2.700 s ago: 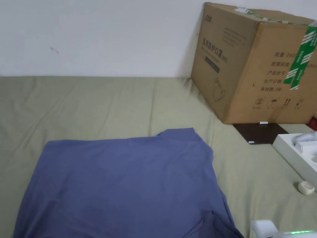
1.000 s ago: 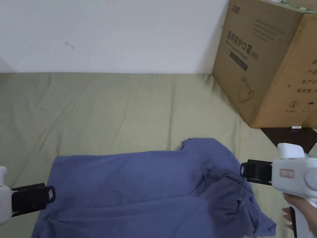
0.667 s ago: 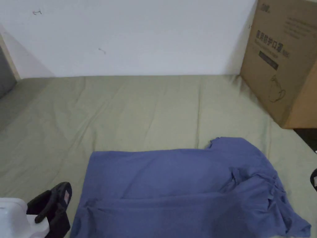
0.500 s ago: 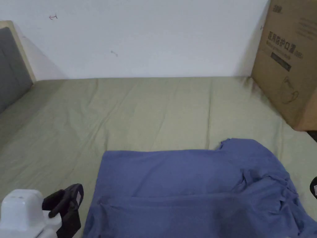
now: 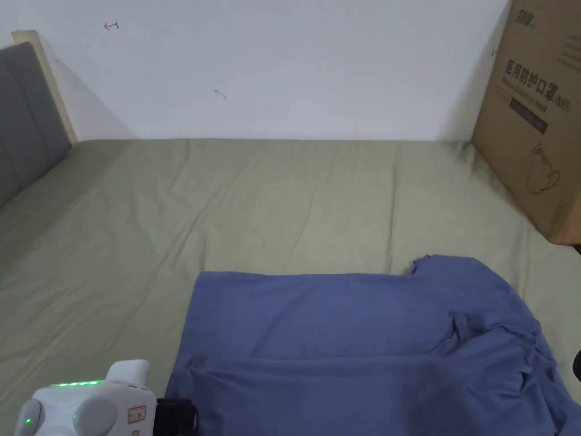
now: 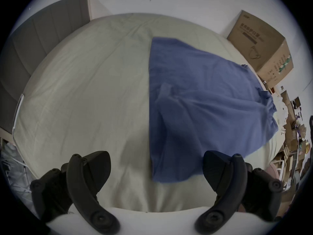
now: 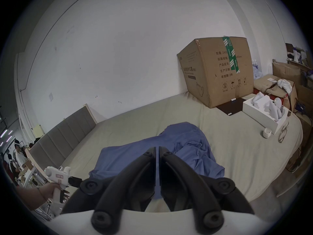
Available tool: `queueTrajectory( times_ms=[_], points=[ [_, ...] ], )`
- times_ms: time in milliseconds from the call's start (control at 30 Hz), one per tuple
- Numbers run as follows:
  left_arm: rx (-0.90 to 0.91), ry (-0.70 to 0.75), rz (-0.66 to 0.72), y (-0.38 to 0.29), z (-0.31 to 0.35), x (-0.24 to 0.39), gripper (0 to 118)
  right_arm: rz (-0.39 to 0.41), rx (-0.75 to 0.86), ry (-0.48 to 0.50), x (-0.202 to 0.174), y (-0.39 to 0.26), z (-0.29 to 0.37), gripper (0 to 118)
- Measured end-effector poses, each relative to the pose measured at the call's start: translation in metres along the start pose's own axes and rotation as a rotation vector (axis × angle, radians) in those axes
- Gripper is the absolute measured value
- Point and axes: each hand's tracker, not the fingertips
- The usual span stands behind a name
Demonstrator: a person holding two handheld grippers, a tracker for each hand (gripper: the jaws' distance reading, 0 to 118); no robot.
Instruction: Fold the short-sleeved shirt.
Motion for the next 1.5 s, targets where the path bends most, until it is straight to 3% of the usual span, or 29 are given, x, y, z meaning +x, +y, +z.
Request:
queueTrajectory(
  times_ms=[67,167,267,333,367,433,467,500,567,733,767,800,867,900,967,1033,1100,1133,1167,1233,1300,1400,1500],
  points=[
    [-0.076,0.066,-0.005,-0.001,-0.022,-0.003,113,-0.004,-0.02,-0.002,0.0,-0.002,-0.003,4],
    [-0.04,0.036,-0.076,-0.01,-0.044,0.011,118,-0.013,-0.049,-0.006,0.0,-0.005,-0.009,4],
    [-0.048,0.071,-0.076,-0.008,-0.03,0.012,118,-0.013,-0.068,-0.012,-0.001,-0.009,-0.015,4],
    [-0.015,0.087,-0.113,-0.01,-0.006,0.016,98,-0.013,-0.079,-0.016,0.002,-0.011,-0.019,4],
    [0.026,0.087,-0.137,-0.013,0.005,0.019,74,-0.013,-0.083,-0.02,0.005,-0.012,-0.021,4],
    [0.135,0.055,-0.15,-0.019,0.025,0.021,11,-0.022,-0.085,-0.034,0.014,-0.011,-0.022,4],
    [0.142,-0.029,-0.117,-0.019,0.035,0.022,3,-0.033,-0.084,-0.04,0.02,-0.009,-0.024,4],
    [0.156,-0.105,-0.092,-0.022,0.044,0.024,3,-0.05,-0.084,-0.048,0.028,-0.007,-0.026,4],
    [0.235,-0.051,-0.096,-0.024,0.063,0.029,3,-0.073,-0.104,-0.076,0.048,0.0,-0.038,4],
    [0.277,-0.085,-0.12,-0.01,0.095,0.031,3,-0.159,-0.379,-0.098,0.103,0.013,-0.091,4],
    [0.283,-0.082,-0.127,-0.009,0.099,0.032,3,-0.199,-0.464,-0.092,0.115,0.012,-0.106,10],
    [0.289,-0.079,-0.133,-0.008,0.102,0.033,3,-0.223,-0.508,-0.112,0.124,0.009,-0.116,29],
    [0.286,-0.083,-0.13,-0.007,0.111,0.049,3,-0.231,-0.58,-0.161,0.139,0.001,-0.137,104],
    [0.287,-0.082,-0.13,-0.007,0.112,0.051,3,-0.218,-0.601,-0.187,0.143,-0.004,-0.148,113],
    [0.278,-0.089,-0.119,-0.007,0.113,0.055,3,-0.212,-0.623,-0.254,0.155,-0.01,-0.165,113],
    [0.27,-0.087,-0.118,-0.004,0.107,0.05,3,-0.258,-0.657,-0.298,0.169,-0.018,-0.18,113],
    [0.258,-0.063,-0.127,-0.003,0.105,0.051,3,-0.318,-0.731,-0.323,0.175,-0.024,-0.187,102],
    [0.247,-0.05,-0.128,-0.001,0.1,0.045,3,-0.323,-0.752,-0.305,0.174,-0.027,-0.188,83],
    [0.234,-0.041,-0.126,0.001,0.097,0.042,3,-0.296,-0.777,-0.266,0.169,-0.029,-0.188,47],
    [0.208,-0.043,-0.106,0.003,0.091,0.038,3,-0.146,-0.799,-0.262,0.155,-0.031,-0.184,16],
    [0.189,-0.056,-0.091,0.007,0.082,0.024,3,-0.089,-0.786,-0.257,0.146,-0.03,-0.179,13],
    [0.166,-0.05,-0.074,0.014,0.076,0.013,3,-0.126,-0.743,-0.255,0.143,-0.017,-0.162,12],
    [0.184,-0.049,-0.073,0.022,0.088,0.001,3,-0.094,-0.72,-0.239,0.138,0.005,-0.131,12]
  ],
)
